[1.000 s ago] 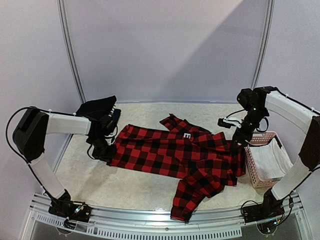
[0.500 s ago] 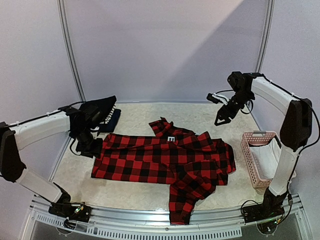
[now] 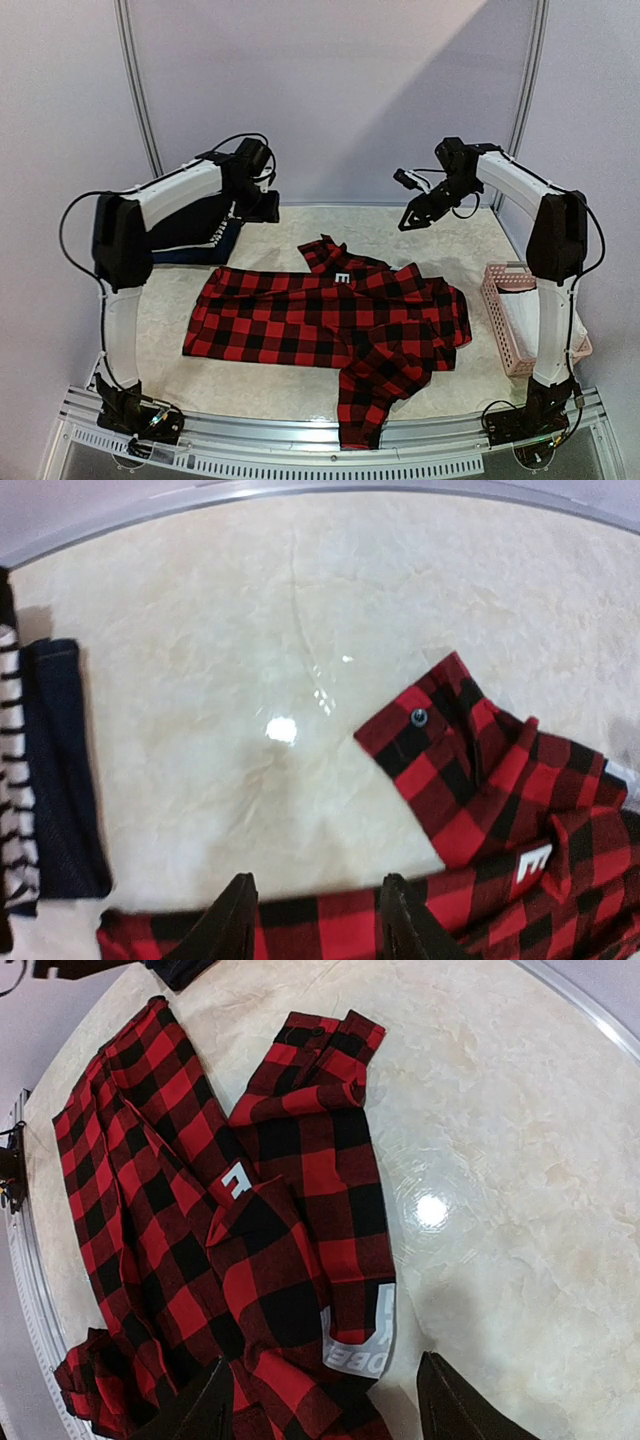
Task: Fold and stack the mixed laundry pile
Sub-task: Adjust the rectangle-folded shirt at the center of the board.
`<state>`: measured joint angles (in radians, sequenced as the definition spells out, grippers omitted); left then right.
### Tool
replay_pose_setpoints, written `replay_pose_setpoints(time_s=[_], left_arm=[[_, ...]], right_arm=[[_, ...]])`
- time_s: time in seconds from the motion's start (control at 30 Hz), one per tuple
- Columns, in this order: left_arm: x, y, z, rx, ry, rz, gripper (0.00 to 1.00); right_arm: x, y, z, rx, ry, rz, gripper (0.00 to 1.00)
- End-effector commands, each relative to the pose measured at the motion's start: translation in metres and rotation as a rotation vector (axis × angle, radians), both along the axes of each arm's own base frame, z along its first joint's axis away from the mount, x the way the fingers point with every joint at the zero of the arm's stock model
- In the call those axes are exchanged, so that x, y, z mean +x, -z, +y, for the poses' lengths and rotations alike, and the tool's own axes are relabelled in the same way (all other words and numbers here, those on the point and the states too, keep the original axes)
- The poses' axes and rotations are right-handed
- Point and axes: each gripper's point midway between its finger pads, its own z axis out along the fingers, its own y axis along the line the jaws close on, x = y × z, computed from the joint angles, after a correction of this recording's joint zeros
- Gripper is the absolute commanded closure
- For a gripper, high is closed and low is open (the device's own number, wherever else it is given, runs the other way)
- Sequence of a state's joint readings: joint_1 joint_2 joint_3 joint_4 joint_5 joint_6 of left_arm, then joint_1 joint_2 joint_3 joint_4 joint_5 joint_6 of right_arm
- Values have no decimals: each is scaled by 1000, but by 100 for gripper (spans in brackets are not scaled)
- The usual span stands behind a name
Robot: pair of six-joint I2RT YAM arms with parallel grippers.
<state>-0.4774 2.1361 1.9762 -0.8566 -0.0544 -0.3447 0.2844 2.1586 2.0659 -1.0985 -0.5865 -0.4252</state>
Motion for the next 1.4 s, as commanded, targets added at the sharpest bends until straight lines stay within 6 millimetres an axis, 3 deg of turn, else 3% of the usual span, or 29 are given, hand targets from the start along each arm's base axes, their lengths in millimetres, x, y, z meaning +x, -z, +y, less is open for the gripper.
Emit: replay_pose_setpoints(time_s=[0.0,0.2,0.37,0.5,0.6,0.77,1.03,1.13,1.37], left_arm=[[41,48,-38,-101,25,42,56],[69,98,-69,-248,-37,91,55],[66,126,-73,-280,-80,145,55],[57,146,-76,-309,-87,195,63],[51,152,-80,-330,-87,227,68],[37,148,-70,-234,-102,222,59],[21,166,-67,-239,-163,269,60],[21,175,-76,-287,-164,294,65],[28,186,-96,-347,-135,308,87]], right_arm=[[-11,20,8,36,15,106,37],[-30,26,-1,0,13,120,36],[-38,22,-4,-7,5,123,36],[-39,24,-3,-2,5,130,36],[-38,26,-3,-4,6,134,36],[-41,24,-4,-5,1,133,36],[-44,21,-3,5,-5,130,36],[-45,21,-3,7,-5,133,36],[-47,20,-5,0,-5,128,36]])
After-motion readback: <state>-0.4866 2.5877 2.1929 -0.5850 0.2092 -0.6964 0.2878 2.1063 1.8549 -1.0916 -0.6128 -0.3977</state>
